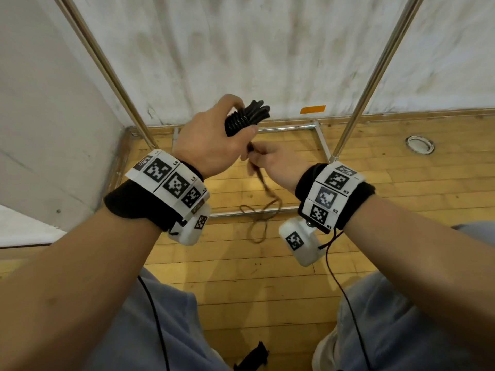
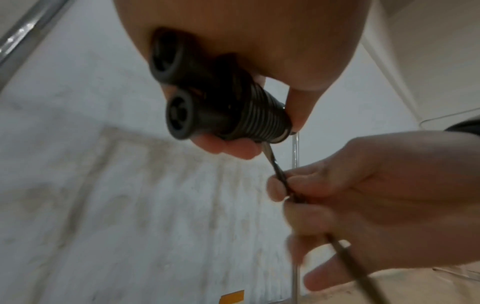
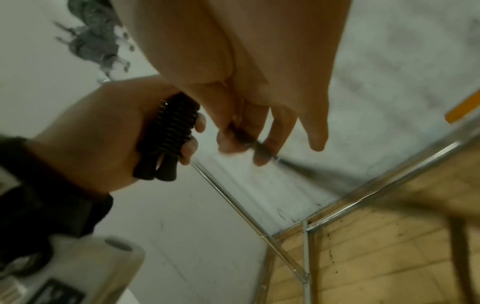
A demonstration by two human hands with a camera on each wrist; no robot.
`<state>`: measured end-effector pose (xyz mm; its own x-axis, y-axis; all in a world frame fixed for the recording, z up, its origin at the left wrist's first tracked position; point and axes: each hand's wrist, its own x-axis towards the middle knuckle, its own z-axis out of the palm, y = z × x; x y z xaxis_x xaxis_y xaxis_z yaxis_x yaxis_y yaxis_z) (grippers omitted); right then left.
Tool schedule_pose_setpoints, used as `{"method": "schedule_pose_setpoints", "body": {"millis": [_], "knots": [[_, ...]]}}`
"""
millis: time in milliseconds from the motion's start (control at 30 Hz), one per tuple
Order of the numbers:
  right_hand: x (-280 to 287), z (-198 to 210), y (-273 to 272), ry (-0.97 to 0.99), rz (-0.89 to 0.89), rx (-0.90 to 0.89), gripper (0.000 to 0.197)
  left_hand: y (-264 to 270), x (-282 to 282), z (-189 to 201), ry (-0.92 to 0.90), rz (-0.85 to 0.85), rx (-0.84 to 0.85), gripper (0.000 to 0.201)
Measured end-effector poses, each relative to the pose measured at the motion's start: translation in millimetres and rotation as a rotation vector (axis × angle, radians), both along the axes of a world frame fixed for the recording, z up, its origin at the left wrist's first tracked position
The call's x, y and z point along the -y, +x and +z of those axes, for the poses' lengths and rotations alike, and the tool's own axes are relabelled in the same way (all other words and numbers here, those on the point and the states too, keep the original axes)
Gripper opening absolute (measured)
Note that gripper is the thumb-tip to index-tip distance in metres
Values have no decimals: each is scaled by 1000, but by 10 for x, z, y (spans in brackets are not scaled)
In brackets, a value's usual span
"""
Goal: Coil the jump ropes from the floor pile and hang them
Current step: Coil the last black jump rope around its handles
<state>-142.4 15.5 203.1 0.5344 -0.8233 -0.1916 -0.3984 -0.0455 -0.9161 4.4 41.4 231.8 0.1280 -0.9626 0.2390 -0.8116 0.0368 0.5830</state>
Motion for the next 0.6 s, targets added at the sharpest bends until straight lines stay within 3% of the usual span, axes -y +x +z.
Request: {"method": "schedule_pose_setpoints", "body": {"millis": [100, 200, 267, 400, 500, 600], "knots": [[8, 4, -21, -128, -39, -54, 19, 129, 32, 5, -14, 83, 99, 41], [36, 9, -74, -417, 11, -287, 17, 197, 54, -52, 38, 94, 245, 42], [85, 50, -134, -501, 28, -363, 23, 213, 63, -96, 87, 74, 318, 41], [130, 133, -212, -604, 40, -340, 37, 175, 79, -154, 206, 29, 403, 40], [136, 189, -218, -634, 30, -322, 36, 56, 68, -192, 264, -56, 420, 29], [173, 222, -231, -659, -1, -295, 36, -62, 51, -209, 265, -132, 409, 31]]}}
